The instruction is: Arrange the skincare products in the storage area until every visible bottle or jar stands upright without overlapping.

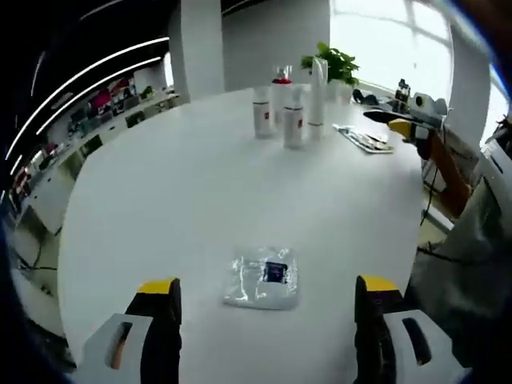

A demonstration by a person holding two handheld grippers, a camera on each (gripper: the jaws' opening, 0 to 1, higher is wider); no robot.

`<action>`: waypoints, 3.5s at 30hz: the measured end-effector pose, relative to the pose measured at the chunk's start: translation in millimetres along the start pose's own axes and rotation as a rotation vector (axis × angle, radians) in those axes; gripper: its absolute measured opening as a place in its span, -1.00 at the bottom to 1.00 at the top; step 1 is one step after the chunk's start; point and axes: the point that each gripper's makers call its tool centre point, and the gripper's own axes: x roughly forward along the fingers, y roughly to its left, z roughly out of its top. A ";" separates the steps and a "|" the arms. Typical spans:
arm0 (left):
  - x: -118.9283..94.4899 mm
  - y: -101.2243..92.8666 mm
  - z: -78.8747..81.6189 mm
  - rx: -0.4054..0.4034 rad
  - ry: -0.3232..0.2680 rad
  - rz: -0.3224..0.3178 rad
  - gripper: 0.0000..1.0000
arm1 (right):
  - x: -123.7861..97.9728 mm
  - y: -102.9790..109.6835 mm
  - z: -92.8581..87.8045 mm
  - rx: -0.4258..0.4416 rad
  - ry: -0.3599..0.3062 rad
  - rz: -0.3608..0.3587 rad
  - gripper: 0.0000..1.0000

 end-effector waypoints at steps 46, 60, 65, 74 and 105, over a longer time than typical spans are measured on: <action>-22.7 16.7 58.7 -0.005 -0.274 0.125 -0.18 | 18.0 36.7 28.5 -0.076 -0.030 0.128 0.04; -46.3 14.7 128.0 0.084 -0.762 0.227 -0.17 | 89.2 89.5 79.5 -0.156 -0.145 0.339 -0.03; -39.5 20.3 142.5 0.121 -0.900 0.339 -0.17 | 128.2 92.2 80.0 -0.103 -0.143 0.408 -0.12; -14.6 15.3 164.0 0.157 -1.009 0.358 -0.17 | 172.1 93.4 69.7 0.094 -0.134 0.504 -0.31; -3.4 -49.6 160.4 -0.071 -1.069 -0.427 0.03 | 150.4 96.8 51.5 0.488 -0.179 0.632 -1.00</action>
